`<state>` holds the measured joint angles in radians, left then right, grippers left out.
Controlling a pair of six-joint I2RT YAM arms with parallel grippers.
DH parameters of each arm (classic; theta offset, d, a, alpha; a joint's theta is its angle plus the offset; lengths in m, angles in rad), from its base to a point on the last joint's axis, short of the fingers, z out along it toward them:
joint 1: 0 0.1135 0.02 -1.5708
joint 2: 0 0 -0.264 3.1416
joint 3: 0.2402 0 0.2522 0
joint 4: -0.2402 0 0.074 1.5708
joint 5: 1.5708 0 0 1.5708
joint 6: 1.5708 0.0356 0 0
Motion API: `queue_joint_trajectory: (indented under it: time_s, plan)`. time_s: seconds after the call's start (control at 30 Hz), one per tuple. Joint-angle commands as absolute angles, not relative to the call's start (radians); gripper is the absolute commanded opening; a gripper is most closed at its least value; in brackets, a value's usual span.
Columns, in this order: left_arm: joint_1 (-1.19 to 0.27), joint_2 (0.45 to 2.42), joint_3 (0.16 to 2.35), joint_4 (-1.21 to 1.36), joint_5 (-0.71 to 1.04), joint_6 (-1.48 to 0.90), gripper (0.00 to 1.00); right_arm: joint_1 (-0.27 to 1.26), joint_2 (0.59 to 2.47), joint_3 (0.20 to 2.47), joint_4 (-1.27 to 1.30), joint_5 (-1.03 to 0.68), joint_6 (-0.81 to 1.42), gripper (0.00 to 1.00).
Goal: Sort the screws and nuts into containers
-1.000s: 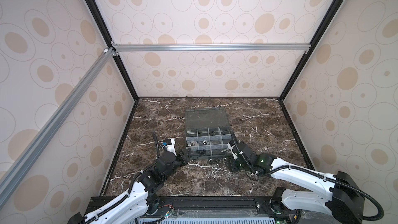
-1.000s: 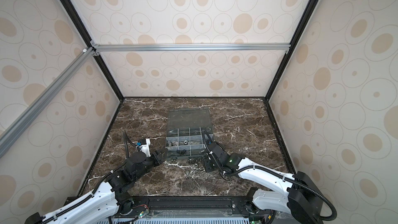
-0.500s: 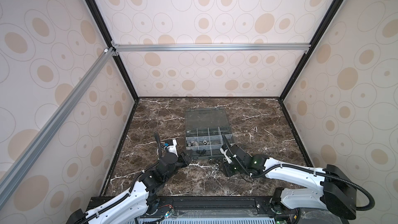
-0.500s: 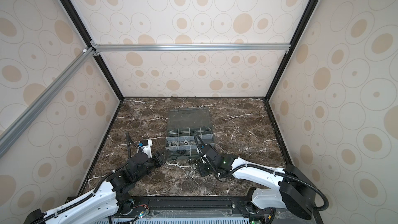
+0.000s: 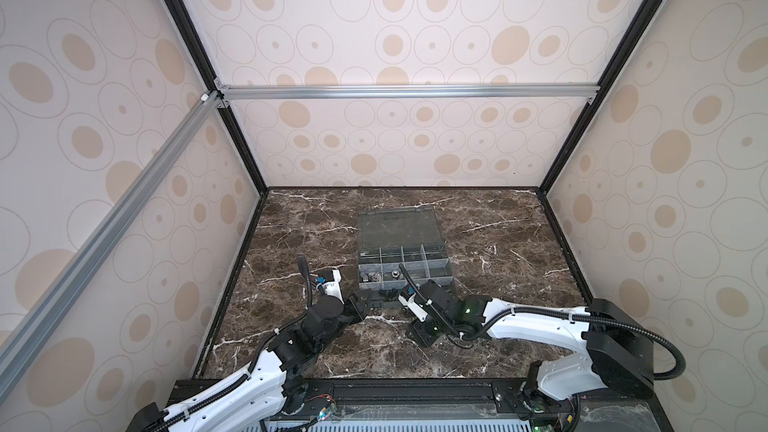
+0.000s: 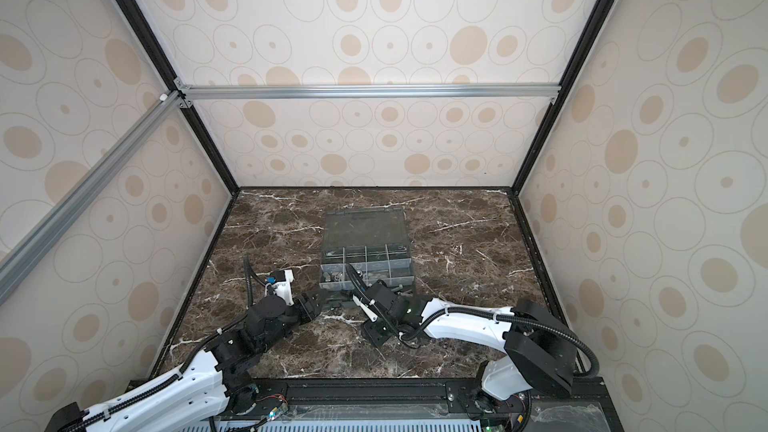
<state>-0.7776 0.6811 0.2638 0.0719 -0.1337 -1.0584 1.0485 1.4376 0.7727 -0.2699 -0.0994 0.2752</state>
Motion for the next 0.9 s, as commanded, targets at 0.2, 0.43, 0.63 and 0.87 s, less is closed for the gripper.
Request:
queue_joint_trajectory:
  time_s: [0.2, 0.43, 0.63, 0.87]
  plan:
    - [-0.79, 0.631, 0.247, 0.046, -0.173, -1.086, 0.51, 1.059, 1.476, 0.795, -0.255, -0.18, -0.035, 0.52]
    - [-0.792, 0.617, 0.253, 0.024, -0.177, -1.088, 0.51, 1.063, 1.555, 0.828, -0.239, -0.165, -0.075, 0.52]
    - [-0.796, 0.609, 0.252, 0.013, -0.183, -1.091, 0.51, 1.065, 1.626, 0.863, -0.236, -0.137, -0.086, 0.52]
    - [-0.796, 0.611, 0.255, 0.014, -0.187, -1.089, 0.51, 1.064, 1.68, 0.882, -0.226, -0.109, -0.077, 0.47]
